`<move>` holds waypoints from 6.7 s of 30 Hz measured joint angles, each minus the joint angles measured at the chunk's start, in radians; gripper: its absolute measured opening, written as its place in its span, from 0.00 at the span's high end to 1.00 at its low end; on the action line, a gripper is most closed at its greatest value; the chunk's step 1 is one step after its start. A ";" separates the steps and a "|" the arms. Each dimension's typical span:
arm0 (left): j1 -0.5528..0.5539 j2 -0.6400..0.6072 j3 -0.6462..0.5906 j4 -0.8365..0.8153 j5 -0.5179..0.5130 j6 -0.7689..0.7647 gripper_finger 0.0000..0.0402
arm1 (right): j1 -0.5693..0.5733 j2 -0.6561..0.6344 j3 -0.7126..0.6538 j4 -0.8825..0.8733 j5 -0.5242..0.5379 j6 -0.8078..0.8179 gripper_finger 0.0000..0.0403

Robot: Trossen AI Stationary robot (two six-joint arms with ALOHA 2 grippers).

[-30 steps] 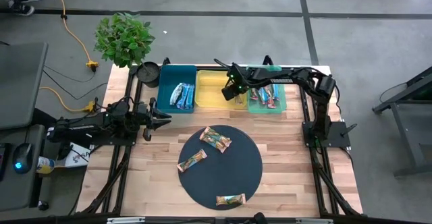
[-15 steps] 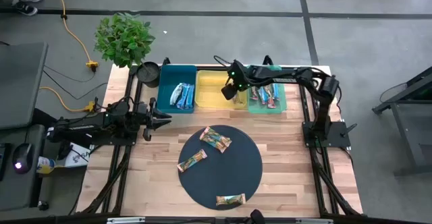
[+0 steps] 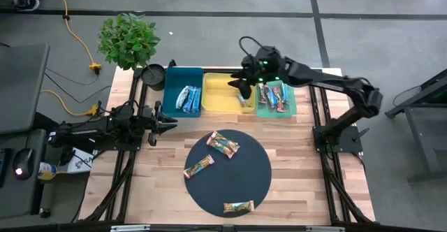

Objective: Pick and place Granola Bars by type
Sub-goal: Put the yellow granola bar into the yellow bin

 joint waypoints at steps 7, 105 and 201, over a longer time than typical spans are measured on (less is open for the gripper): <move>0.000 0.000 0.000 0.000 0.000 0.000 0.79 | 0.139 -0.153 0.000 0.000 -0.005 -0.033 0.50; 0.000 0.000 0.000 -0.001 -0.005 0.000 0.79 | 1.131 0.462 0.138 -0.244 0.319 0.100 0.51; 0.000 0.000 0.000 -0.001 -0.010 0.000 0.79 | 1.011 0.144 0.069 0.160 0.567 0.021 0.77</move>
